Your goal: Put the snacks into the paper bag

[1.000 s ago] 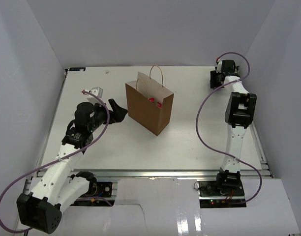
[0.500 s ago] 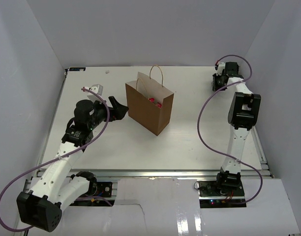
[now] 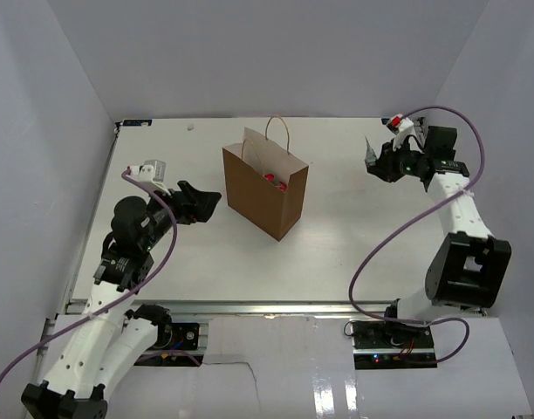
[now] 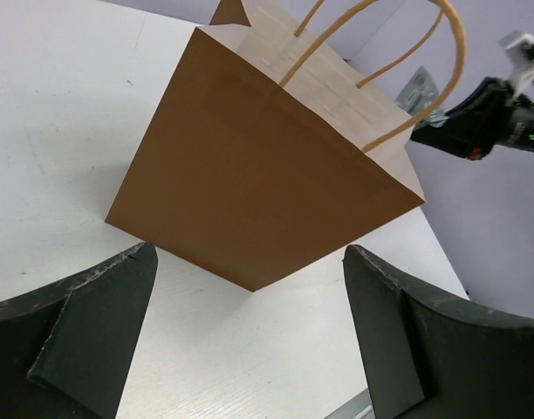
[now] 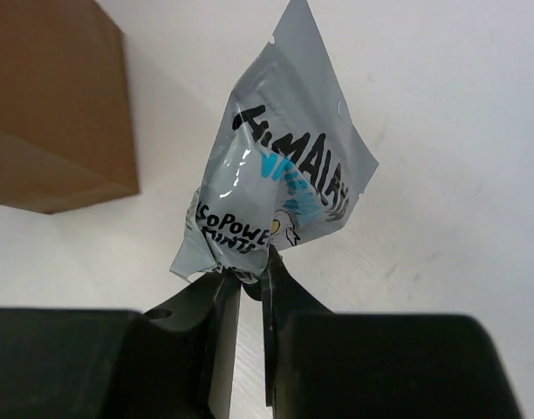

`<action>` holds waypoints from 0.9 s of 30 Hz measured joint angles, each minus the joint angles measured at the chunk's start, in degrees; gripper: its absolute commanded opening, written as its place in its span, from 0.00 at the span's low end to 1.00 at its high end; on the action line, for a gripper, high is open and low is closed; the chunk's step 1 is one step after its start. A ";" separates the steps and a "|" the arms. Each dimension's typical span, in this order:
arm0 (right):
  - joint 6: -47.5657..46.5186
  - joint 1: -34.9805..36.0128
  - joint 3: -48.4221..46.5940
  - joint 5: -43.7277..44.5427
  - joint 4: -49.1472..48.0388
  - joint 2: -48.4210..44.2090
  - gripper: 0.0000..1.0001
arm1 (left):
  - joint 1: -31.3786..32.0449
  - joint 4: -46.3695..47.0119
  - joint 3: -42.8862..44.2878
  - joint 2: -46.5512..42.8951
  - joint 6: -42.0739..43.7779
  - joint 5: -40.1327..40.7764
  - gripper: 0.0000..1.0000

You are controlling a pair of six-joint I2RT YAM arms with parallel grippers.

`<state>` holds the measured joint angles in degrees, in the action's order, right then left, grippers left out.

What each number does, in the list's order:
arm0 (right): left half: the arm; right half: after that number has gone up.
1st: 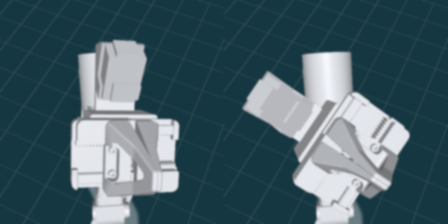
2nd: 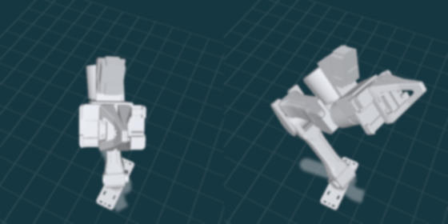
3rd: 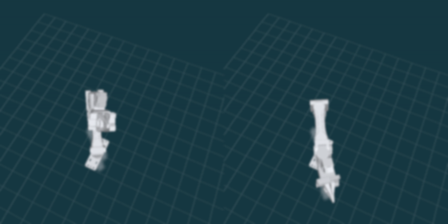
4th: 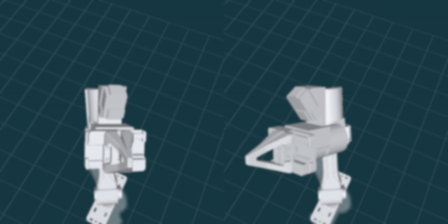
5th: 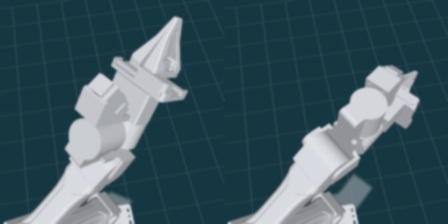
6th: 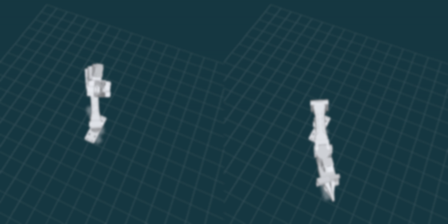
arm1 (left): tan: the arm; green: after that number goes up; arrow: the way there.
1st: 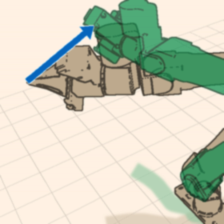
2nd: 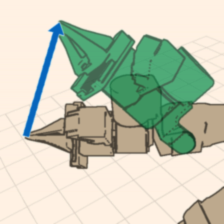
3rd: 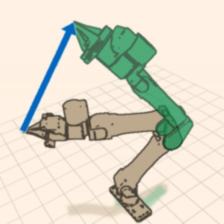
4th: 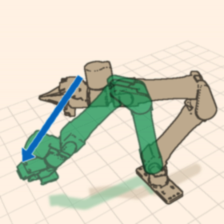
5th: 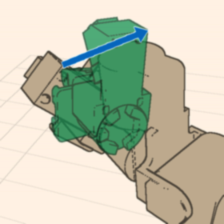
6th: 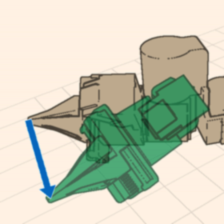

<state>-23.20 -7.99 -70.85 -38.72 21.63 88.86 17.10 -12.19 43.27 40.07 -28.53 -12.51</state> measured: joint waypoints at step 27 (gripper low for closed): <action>25.86 34.38 -11.43 -11.04 -14.40 -4.92 0.15 | 0.00 -8.52 -2.71 -16.17 -7.96 -2.78 0.98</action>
<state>2.66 26.39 -82.28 -49.76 7.22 83.94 17.10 -20.71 40.56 23.90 -36.49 -15.29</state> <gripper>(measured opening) 0.164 0.979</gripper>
